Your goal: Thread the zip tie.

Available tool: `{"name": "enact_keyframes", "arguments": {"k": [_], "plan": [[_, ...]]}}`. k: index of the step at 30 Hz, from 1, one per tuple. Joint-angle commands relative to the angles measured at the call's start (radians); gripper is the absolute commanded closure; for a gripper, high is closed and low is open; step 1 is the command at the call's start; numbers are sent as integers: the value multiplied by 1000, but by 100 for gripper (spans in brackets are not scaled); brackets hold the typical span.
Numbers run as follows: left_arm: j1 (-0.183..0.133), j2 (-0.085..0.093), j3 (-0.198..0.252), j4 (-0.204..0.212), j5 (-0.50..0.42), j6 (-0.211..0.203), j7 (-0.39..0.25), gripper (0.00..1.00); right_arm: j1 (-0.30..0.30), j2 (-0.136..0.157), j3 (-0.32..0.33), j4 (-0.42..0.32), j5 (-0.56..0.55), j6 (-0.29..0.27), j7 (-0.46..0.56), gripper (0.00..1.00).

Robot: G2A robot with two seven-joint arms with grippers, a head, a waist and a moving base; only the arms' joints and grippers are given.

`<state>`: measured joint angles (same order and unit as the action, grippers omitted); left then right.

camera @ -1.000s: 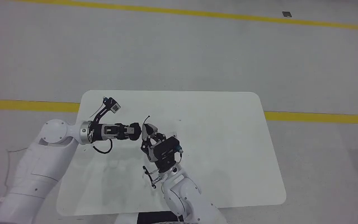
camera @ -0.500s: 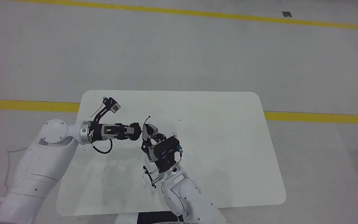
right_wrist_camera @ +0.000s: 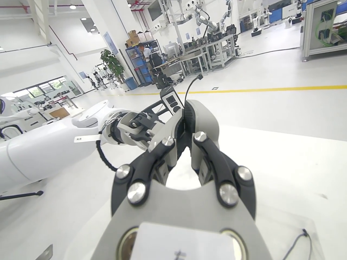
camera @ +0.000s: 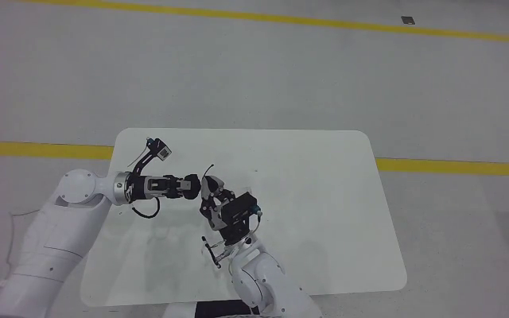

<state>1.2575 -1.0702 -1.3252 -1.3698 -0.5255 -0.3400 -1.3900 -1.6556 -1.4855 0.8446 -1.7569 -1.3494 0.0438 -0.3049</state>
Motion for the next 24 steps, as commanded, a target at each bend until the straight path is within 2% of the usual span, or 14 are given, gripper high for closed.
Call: {"name": "enact_keyframes", "arguments": {"k": [1,16,24], "plan": [[0,0,0,0,0,0,0,100,1,0,-2,1,3,2,1,100],[0,0,0,0,0,0,0,100,8,0,-11,16,10,33,1,100],[0,0,0,0,0,0,0,100,2,0,-8,8,55,28,-20,100]]}}
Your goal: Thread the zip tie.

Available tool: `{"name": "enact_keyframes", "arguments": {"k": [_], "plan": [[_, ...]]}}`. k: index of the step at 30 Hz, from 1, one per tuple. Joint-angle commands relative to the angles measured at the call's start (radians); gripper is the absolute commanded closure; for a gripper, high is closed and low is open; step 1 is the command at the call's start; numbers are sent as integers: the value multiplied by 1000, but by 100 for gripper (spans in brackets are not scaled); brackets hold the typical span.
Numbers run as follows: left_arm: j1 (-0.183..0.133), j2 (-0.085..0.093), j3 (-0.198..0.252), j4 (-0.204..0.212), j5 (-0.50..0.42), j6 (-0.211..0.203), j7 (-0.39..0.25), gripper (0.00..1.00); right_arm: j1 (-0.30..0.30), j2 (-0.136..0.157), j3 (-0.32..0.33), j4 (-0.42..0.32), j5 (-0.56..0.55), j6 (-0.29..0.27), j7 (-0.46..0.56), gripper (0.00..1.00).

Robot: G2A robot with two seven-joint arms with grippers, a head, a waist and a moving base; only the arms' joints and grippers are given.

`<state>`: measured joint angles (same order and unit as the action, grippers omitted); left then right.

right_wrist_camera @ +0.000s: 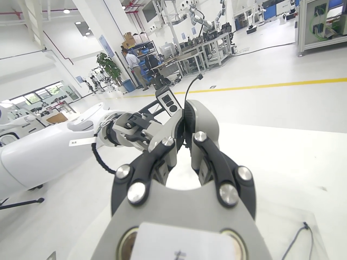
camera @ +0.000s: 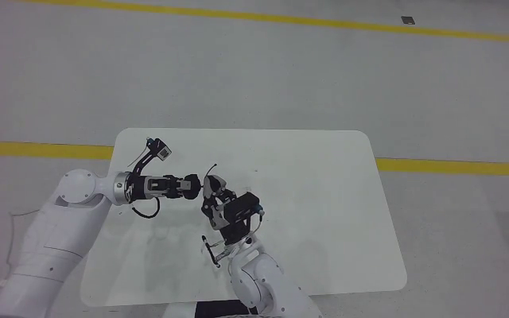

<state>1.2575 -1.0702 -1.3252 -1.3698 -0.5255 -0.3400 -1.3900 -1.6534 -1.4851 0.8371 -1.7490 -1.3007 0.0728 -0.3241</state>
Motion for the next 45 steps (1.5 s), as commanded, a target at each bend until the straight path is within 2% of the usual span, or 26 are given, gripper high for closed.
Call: {"name": "enact_keyframes", "arguments": {"k": [1,20,33,45], "plan": [[0,0,0,0,0,0,0,100,-1,0,-1,-1,13,-2,0,100],[0,0,0,0,0,0,0,100,15,-5,-30,7,25,90,1,100],[0,0,0,0,0,0,0,100,16,0,-36,4,48,101,-17,100],[0,0,0,0,0,0,0,100,22,7,-48,-2,73,87,-15,100]]}}
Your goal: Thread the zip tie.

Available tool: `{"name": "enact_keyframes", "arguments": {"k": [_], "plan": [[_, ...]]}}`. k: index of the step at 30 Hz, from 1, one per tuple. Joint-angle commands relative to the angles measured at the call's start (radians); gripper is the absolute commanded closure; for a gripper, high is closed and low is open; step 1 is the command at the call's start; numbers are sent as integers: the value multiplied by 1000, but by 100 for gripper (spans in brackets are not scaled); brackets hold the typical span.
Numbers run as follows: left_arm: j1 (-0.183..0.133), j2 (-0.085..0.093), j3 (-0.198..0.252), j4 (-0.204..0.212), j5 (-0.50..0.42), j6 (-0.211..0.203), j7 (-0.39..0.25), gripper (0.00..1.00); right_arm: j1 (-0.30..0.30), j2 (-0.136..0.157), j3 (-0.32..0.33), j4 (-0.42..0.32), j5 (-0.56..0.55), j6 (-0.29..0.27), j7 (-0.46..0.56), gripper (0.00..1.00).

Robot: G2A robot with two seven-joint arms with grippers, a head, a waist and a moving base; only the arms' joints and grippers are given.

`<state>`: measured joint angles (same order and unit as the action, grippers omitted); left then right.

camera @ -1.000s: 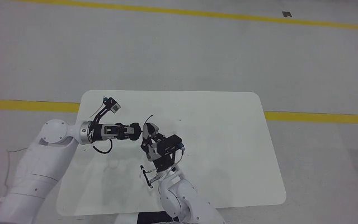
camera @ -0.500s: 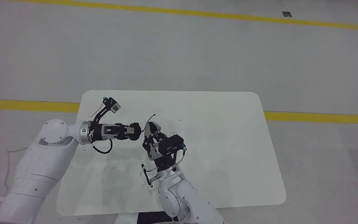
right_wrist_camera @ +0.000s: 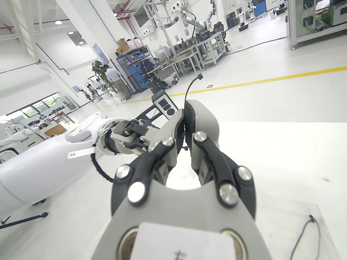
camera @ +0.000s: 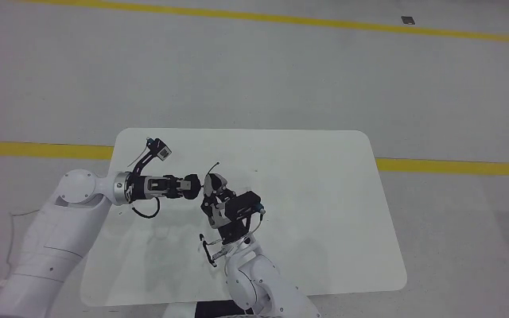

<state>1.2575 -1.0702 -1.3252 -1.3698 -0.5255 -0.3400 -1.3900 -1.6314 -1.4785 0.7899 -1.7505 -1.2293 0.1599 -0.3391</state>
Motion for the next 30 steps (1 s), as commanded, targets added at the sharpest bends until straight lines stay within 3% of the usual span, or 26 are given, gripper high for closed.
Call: {"name": "enact_keyframes", "arguments": {"k": [1,17,30], "plan": [[0,0,0,0,0,0,0,100,1,1,-2,0,3,0,-1,100],[0,0,0,0,0,0,0,100,2,8,-10,5,12,14,5,100],[0,0,0,0,0,0,0,100,4,15,-16,-4,72,-31,-9,100]]}}
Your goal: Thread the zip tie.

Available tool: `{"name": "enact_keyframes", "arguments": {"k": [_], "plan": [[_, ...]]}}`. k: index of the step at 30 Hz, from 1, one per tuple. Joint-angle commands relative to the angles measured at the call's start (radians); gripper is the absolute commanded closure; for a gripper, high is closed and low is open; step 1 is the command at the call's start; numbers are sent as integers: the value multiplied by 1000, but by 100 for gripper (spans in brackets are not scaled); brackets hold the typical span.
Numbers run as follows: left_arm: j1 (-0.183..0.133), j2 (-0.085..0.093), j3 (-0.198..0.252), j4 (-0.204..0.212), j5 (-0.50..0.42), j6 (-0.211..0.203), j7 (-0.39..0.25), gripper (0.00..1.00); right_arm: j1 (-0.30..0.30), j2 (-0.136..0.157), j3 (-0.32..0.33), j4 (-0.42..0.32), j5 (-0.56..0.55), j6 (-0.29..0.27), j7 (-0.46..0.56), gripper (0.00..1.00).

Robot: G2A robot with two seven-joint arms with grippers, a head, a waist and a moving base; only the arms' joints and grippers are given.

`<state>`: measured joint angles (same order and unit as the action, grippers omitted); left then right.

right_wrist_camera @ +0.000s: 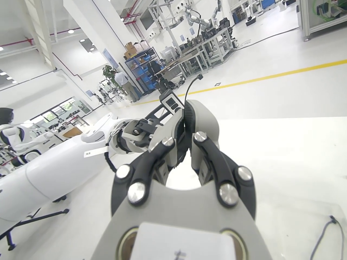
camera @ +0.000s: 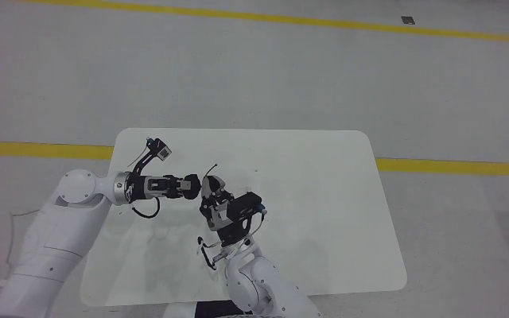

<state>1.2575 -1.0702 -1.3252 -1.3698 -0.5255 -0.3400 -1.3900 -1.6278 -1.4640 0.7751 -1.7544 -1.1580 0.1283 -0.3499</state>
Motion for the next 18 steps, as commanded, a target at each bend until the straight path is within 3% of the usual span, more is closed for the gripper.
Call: {"name": "enact_keyframes", "arguments": {"k": [1,18], "plan": [[0,0,0,0,0,0,0,100,2,1,-2,1,2,3,4,100],[0,0,0,0,0,0,0,100,10,5,-11,15,-2,33,6,100]]}}
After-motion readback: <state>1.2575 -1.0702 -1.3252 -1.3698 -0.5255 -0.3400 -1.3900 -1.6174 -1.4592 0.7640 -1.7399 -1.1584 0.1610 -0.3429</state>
